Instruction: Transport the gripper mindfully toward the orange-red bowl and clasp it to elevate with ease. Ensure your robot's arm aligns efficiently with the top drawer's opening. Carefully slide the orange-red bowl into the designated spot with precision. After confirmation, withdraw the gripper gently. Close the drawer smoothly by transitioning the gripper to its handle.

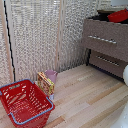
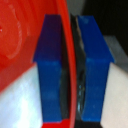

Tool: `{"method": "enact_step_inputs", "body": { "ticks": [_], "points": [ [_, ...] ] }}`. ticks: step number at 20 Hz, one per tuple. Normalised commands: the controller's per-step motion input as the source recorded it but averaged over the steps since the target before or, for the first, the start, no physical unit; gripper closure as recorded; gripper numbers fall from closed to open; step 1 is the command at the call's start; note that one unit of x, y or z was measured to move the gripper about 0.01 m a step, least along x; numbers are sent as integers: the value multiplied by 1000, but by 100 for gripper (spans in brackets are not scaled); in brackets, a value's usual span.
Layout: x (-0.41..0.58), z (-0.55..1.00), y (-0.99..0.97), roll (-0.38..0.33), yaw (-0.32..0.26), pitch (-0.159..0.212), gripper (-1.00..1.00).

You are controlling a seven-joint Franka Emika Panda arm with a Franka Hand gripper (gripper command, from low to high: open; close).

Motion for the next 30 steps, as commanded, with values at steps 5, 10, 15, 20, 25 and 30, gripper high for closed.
{"method": "enact_step_inputs", "body": {
  "ticks": [5,10,15,20,25,30],
  "points": [
    [61,124,185,-7,0,6,-100],
    [176,252,311,-45,9,0,-100],
    [283,277,403,-95,128,0,-100],
    [287,98,351,-158,166,104,-100],
    [111,-14,222,-200,191,150,-100],
    [-85,-106,10,-274,211,192,-100]
  ]
}}
